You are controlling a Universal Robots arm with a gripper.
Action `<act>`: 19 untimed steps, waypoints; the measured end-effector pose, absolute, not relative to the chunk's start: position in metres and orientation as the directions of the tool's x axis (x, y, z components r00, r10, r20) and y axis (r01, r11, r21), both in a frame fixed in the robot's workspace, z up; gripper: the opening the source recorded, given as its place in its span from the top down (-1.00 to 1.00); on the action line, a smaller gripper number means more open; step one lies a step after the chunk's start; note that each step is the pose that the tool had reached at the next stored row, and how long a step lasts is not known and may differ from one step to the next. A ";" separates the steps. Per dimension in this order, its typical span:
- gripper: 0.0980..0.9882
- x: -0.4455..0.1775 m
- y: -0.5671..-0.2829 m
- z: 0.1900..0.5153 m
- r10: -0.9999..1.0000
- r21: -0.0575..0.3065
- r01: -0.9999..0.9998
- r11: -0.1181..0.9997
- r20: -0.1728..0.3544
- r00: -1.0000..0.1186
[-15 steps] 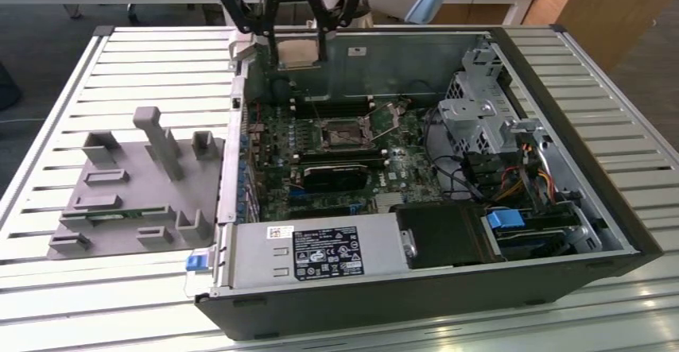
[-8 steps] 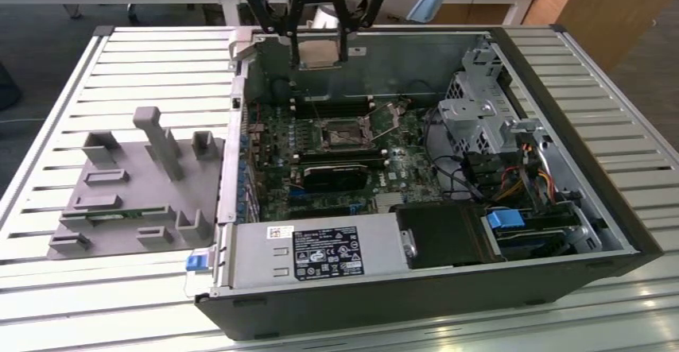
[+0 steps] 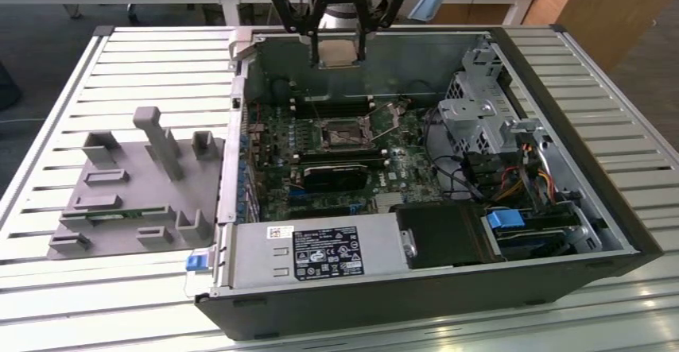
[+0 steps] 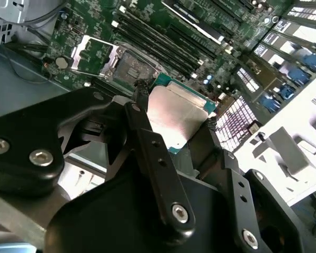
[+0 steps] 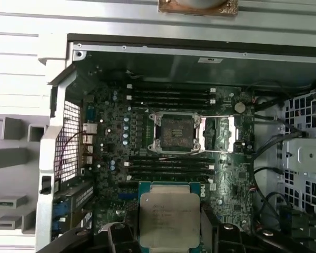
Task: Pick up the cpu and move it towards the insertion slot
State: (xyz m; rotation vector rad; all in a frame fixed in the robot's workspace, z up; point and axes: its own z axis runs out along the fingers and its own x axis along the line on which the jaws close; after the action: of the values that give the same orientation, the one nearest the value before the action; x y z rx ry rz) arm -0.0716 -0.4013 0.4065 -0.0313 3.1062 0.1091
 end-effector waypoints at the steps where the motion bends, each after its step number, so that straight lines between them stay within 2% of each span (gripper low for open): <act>1: 0.00 -0.070 -0.400 0.406 -0.019 0.070 -0.021 0.997 -0.033 -0.999; 19: 0.00 -0.039 -0.370 0.386 -0.019 0.070 -0.020 0.997 -0.010 -1.000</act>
State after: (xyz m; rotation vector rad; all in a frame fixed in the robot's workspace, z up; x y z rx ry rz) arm -0.0389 -0.3702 0.3860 -0.0303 3.1301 0.1101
